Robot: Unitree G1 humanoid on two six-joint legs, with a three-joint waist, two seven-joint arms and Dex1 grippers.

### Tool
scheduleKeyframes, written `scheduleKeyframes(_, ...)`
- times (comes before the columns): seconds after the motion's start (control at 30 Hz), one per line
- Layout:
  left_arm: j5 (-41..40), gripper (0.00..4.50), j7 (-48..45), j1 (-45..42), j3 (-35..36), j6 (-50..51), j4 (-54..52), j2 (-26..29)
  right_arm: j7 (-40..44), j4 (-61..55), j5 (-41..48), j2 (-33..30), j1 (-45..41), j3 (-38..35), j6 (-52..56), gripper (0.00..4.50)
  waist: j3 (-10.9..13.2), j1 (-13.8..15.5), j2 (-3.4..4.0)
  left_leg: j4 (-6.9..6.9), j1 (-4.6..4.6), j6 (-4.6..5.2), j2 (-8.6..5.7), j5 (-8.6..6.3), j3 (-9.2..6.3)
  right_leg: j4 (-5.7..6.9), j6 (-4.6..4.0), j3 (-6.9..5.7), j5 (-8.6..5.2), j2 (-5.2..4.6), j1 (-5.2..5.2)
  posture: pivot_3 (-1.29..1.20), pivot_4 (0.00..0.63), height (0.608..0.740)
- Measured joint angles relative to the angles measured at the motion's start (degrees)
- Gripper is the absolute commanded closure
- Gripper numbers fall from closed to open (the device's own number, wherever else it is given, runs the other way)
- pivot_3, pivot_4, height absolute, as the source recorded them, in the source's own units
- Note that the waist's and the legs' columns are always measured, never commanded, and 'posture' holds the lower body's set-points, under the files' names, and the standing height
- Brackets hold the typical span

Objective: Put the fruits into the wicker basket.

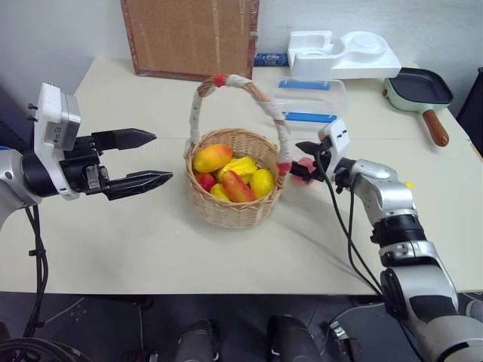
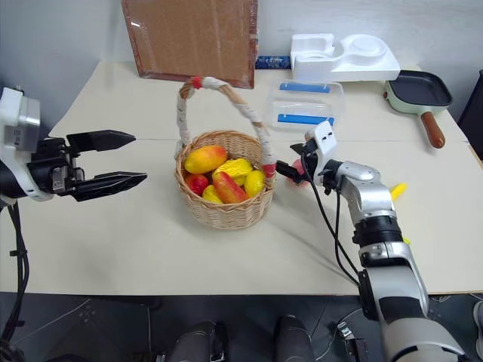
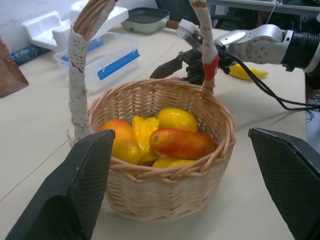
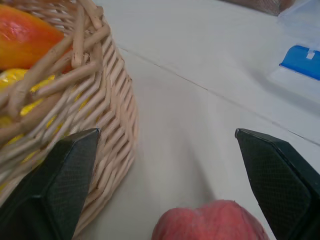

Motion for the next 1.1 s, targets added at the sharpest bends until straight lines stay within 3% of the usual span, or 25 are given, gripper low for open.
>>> scheduleKeyframes(0.13, 0.33, 0.0, -0.73, 0.0, -0.11, -0.01, -0.02, -0.09, 2.3, 3.04, -1.54, -0.43, -2.31, 0.16, 0.8, 1.27, 0.0, -0.08, 0.0, 0.12, 0.02, 0.0, 0.03, 0.0, 0.03, 0.17, 0.0, 0.07, 0.0, 0.01, -0.02, 0.0, 0.15, 0.74)
scheduleKeyframes(0.53, 2.84, 0.0, -2.68, 1.25, 0.16, -2.04, 1.45, -1.73, 6.6, -0.41, -1.12, -2.59, 1.04, -2.16, 1.82, 1.27, 0.0, 0.04, -0.01, 0.12, 0.01, 0.0, 0.03, 0.0, 0.05, 0.19, 0.0, 0.11, 0.0, 0.01, -0.06, 0.0, 0.15, 0.74)
scheduleKeyframes(0.7, 4.5, 0.0, -3.3, 1.48, 0.13, -3.42, 2.52, -2.6, 9.19, -6.42, 1.03, -3.59, 3.63, -2.26, 7.36, 0.04, 0.0, 0.01, -0.01, 0.12, 0.01, 0.0, 0.03, 0.0, 0.08, 0.21, 0.0, 0.14, 0.0, 0.01, -0.09, 0.0, 0.15, 0.74)
scheduleKeyframes(1.07, 5.84, 0.0, -3.8, 1.75, 0.08, -4.84, 3.71, -4.37, 8.13, -7.45, -2.6, -4.65, 5.45, -1.61, 5.23, 0.01, 0.01, -0.03, -0.01, 0.12, 0.01, 0.0, 0.03, 0.0, 0.15, 0.21, 0.0, 0.19, 0.0, 0.01, -0.12, 0.0, 0.15, 0.74)
scheduleKeyframes(1.1, 5.89, 0.0, -3.79, 1.75, 0.07, -4.91, 3.71, -4.59, 8.48, -7.1, -2.75, -4.65, 5.43, -1.47, 5.39, 0.19, 0.01, -0.03, -0.01, 0.12, 0.02, 0.0, 0.04, 0.0, 0.15, 0.21, 0.0, 0.19, 0.0, 0.01, -0.12, 0.0, 0.15, 0.74)
